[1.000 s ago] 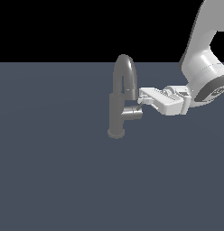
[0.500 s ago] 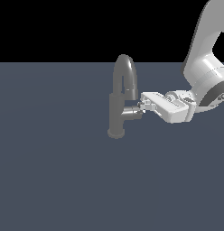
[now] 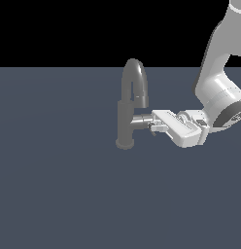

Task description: Turn on the faucet by rotating a designated handle.

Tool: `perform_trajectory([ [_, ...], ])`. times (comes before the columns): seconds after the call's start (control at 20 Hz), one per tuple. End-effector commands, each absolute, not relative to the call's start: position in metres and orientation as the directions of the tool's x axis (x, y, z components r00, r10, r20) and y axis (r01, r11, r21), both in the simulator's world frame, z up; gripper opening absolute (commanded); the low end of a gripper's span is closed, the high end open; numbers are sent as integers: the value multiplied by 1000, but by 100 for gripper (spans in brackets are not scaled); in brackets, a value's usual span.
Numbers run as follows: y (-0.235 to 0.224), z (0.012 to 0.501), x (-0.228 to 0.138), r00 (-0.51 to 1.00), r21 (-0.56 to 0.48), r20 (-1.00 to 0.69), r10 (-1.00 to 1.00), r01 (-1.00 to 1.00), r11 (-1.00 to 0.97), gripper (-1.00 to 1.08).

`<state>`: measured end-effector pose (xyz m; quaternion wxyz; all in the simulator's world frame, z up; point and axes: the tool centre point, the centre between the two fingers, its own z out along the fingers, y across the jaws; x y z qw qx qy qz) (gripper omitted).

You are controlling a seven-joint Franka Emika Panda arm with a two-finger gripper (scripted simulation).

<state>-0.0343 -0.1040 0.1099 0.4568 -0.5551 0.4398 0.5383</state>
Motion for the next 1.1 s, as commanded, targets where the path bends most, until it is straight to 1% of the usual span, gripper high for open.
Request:
perform_trajectory([
  [0.0,-104,110,-34,34,-34,-999,4,-980,-196,-100],
  [1.05,-102,43,-14,-1,1,-1000,0,-982,-187,-100],
])
